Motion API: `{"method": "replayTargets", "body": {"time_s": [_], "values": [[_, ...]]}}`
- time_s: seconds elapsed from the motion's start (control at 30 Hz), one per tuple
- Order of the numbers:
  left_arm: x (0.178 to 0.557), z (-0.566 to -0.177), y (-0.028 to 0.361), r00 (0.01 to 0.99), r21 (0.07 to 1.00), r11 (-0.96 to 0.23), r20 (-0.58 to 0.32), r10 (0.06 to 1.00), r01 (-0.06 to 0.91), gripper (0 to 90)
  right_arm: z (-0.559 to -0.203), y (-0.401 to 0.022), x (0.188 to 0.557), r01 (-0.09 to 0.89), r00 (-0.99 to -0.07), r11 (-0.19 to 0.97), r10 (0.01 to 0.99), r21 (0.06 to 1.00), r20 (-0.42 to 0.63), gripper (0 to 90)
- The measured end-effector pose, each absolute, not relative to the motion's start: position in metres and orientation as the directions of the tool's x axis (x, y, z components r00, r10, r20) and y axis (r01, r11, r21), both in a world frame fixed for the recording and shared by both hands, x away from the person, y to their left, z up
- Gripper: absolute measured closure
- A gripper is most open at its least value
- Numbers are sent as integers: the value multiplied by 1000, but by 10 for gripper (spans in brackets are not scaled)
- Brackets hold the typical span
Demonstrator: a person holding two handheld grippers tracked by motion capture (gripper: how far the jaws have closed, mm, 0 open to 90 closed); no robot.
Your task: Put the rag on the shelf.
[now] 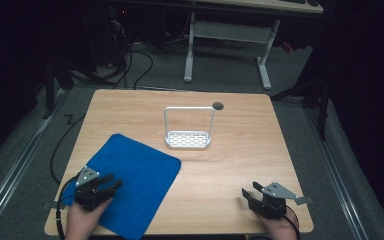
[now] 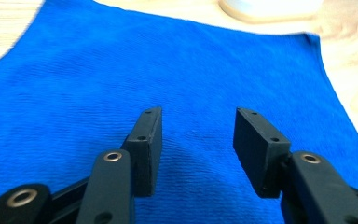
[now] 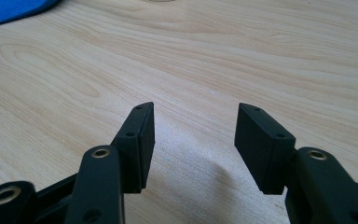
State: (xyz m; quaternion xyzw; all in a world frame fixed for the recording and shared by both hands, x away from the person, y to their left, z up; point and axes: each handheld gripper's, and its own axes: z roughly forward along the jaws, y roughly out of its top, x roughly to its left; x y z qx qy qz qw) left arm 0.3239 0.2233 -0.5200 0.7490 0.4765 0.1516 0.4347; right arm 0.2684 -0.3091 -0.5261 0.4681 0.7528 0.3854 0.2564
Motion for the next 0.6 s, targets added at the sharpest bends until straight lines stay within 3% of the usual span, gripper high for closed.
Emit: {"method": "replayTargets", "body": {"time_s": [0.27,0.33,0.6], "values": [[322,-522,206,575,738,-295,-153,803,607,900,-525,-308,268,499,-428,269,903,824,-36,487],[323,-527,197,598,699,-353,-132,791,621,900,-525,-309,267,499,-426,269,904,824,-37,488],[315,-527,167,665,699,-406,-134,735,589,900,-525,-307,268,495,-434,282,900,822,-47,490]]}}
